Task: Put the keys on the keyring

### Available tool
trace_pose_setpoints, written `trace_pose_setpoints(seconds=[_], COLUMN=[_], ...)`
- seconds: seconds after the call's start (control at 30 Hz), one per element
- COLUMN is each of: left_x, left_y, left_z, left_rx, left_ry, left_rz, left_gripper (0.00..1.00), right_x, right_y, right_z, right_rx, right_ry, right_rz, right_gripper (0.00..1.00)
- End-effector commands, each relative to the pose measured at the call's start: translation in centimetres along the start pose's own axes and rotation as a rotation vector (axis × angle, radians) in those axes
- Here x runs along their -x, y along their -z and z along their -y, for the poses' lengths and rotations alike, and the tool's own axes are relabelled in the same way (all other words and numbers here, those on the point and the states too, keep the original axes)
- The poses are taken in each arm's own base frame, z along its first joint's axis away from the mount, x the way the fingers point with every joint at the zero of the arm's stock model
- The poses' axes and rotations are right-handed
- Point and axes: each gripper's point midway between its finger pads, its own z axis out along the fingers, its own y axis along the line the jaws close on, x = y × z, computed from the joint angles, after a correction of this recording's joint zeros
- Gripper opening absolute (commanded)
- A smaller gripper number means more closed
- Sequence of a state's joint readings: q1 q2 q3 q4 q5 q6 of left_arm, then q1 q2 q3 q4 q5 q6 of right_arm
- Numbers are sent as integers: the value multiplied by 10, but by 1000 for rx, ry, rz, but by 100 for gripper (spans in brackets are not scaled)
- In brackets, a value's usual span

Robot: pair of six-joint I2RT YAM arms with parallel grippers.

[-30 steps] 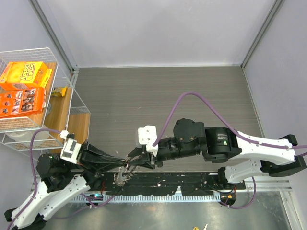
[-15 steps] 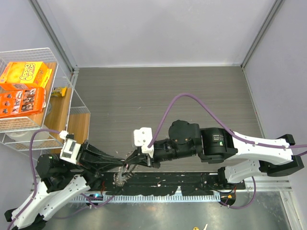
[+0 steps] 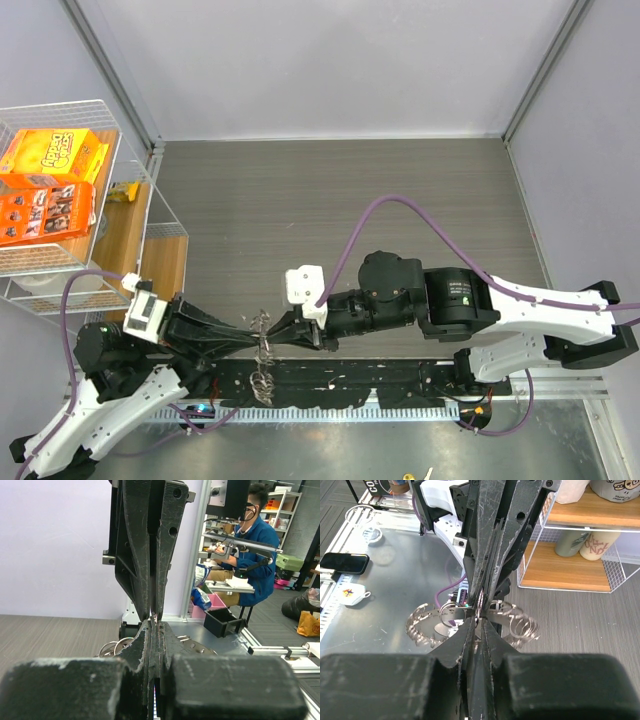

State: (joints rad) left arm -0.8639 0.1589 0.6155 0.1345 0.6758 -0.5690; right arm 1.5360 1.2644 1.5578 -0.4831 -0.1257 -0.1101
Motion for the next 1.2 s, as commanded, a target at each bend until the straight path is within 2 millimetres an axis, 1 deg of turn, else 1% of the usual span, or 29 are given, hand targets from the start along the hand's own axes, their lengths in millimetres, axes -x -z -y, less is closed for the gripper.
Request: trace_pose_setpoints(seconds=[0.0,0.4,0.53,0.77,0.87,1.17], left_x=[23,23,21,22,24,24], left_y=[-1,-2,-3,-3,-3,-3], left_z=[8,8,7,9,10,11], left_rx=[-20,-28,-27,-36,-37,-41], left_ry=[-56,-55,-50,-52,-53,-54], left_rz=[79,81,78,81,84,87], left_gripper=[0,0,0,0,0,0], right_x=[17,20,20,22,22,12], right_y=[12,5,4,0,-1,-6], right_z=[-3,-5,-4,-2,0,-3], right_rx=[8,20,18,11,3,18], right_ry=[-2,5,9,16,20,31], right_rz=[64,73,71,65,62,49], right_gripper=[17,16,11,9,6,6])
